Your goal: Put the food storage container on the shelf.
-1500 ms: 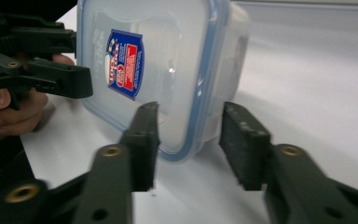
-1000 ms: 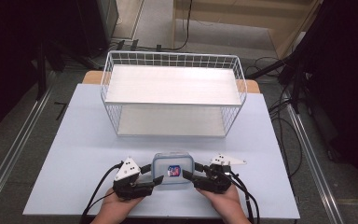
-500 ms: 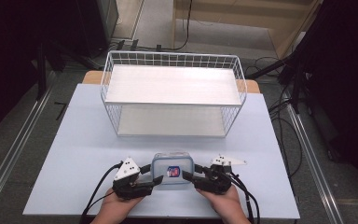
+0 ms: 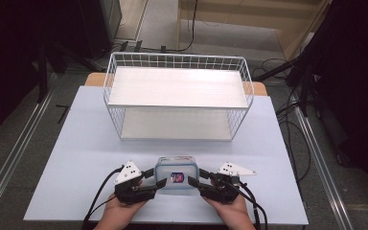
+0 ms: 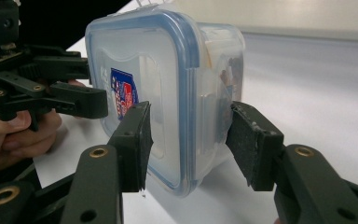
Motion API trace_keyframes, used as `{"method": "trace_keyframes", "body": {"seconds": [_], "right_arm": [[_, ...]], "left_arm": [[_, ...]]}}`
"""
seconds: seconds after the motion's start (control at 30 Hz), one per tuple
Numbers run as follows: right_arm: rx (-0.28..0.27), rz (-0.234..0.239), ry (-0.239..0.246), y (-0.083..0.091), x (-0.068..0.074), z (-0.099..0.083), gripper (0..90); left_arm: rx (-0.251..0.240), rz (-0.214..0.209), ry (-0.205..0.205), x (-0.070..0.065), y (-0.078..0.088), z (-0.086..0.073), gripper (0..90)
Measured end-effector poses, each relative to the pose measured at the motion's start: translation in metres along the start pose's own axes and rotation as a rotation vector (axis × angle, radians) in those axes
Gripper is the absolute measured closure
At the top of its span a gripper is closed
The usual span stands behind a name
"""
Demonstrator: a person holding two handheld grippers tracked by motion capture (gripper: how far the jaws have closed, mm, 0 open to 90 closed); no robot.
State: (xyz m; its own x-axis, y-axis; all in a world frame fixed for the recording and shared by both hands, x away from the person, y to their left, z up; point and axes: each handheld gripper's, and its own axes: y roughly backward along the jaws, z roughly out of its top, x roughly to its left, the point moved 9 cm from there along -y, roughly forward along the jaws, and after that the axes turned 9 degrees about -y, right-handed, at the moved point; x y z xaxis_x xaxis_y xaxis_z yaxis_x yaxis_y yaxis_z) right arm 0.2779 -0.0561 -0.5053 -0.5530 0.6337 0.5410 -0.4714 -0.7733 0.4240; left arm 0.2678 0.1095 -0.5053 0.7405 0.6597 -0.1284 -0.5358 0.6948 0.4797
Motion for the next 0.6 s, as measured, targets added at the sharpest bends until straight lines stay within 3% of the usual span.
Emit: {"method": "trace_keyframes", "body": {"seconds": [0.4, 0.6], "right_arm": [[-0.143, 0.007, 0.109, 0.011, 0.025, 0.026, 50.9], [-0.208, 0.025, 0.147, 0.019, 0.040, 0.045, 51.0]], "left_arm": [[-0.136, 0.058, -0.064, -0.002, 0.024, 0.031, 46.1], [-0.188, 0.070, -0.117, -0.002, 0.039, 0.058, 46.5]]}}
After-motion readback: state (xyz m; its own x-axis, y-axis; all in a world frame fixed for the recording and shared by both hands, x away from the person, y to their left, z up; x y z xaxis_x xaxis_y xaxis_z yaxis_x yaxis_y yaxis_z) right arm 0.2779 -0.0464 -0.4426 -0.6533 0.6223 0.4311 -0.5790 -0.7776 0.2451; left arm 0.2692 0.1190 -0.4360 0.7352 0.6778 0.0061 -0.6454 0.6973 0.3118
